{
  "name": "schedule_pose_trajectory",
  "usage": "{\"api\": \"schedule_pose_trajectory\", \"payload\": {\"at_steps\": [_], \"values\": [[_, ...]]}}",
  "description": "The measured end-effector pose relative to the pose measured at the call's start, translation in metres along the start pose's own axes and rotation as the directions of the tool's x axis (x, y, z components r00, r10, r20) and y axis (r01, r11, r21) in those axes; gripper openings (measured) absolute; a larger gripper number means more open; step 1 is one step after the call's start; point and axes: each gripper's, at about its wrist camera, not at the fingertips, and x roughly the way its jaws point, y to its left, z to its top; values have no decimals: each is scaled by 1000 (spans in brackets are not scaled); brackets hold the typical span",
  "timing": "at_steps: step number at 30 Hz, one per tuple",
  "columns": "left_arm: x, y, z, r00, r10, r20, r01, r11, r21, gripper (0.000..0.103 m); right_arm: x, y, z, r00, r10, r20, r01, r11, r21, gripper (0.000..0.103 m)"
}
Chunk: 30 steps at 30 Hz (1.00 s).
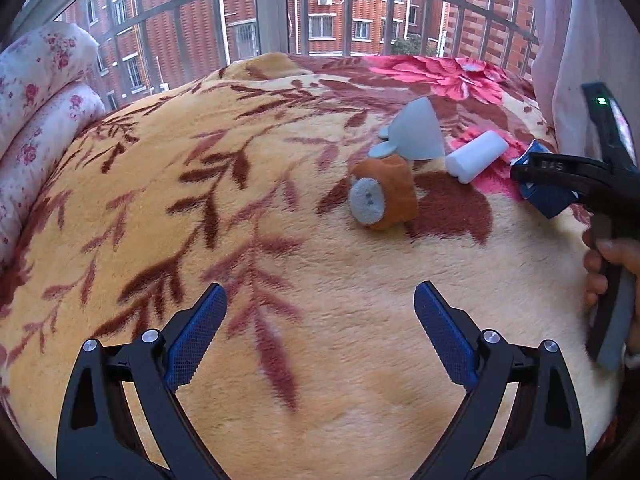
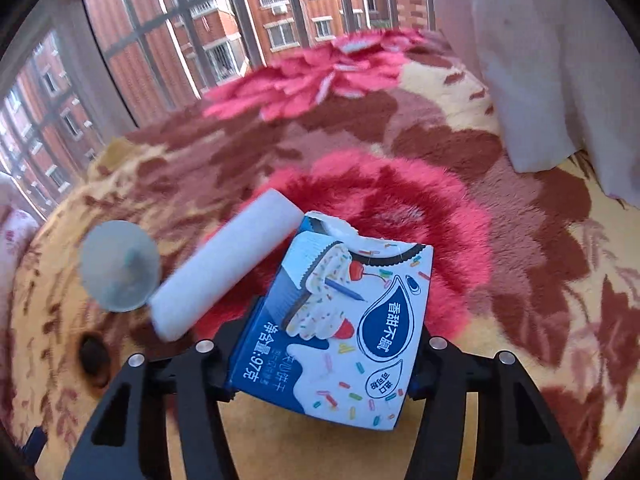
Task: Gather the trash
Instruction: 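Grasp the blue milk carton with the right tool while the left tool grasps the brown sock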
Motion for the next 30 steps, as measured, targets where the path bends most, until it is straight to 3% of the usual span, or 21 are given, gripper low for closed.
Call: {"api": "schedule_pose_trajectory", "payload": {"at_steps": [9, 16, 21, 23, 24, 26, 28, 30], "values": [[22, -36, 38, 1000, -17, -17, 17, 1000, 6, 92, -74, -9, -33, 979, 169, 111, -169, 986, -15, 56], [83, -37, 73, 993, -17, -113, 8, 997, -82, 92, -113, -15, -58, 958, 226, 176, -215, 973, -78, 57], [105, -30, 74, 990, -18, -140, 0, 991, -133, 91, -119, -17, -71, 951, 255, 173, -243, 966, -89, 57], [102, -35, 73, 992, 27, -123, -39, 994, -101, 70, -119, -15, -74, 950, 263, 166, -251, 964, -91, 57], [102, -36, 73, 992, 38, -119, -48, 995, -86, 66, -118, -14, -75, 951, 264, 163, -251, 963, -97, 57], [98, -36, 72, 994, 28, -106, -36, 996, -79, 47, -119, -8, -78, 951, 265, 159, -250, 962, -111, 57], [92, -37, 70, 995, 22, -97, -28, 998, -65, 35, -122, -3, -82, 950, 271, 154, -254, 959, -124, 57], [86, -39, 67, 996, 33, -84, -36, 999, -40, 32, -126, -1, -86, 950, 273, 154, -254, 958, -130, 57]]}}
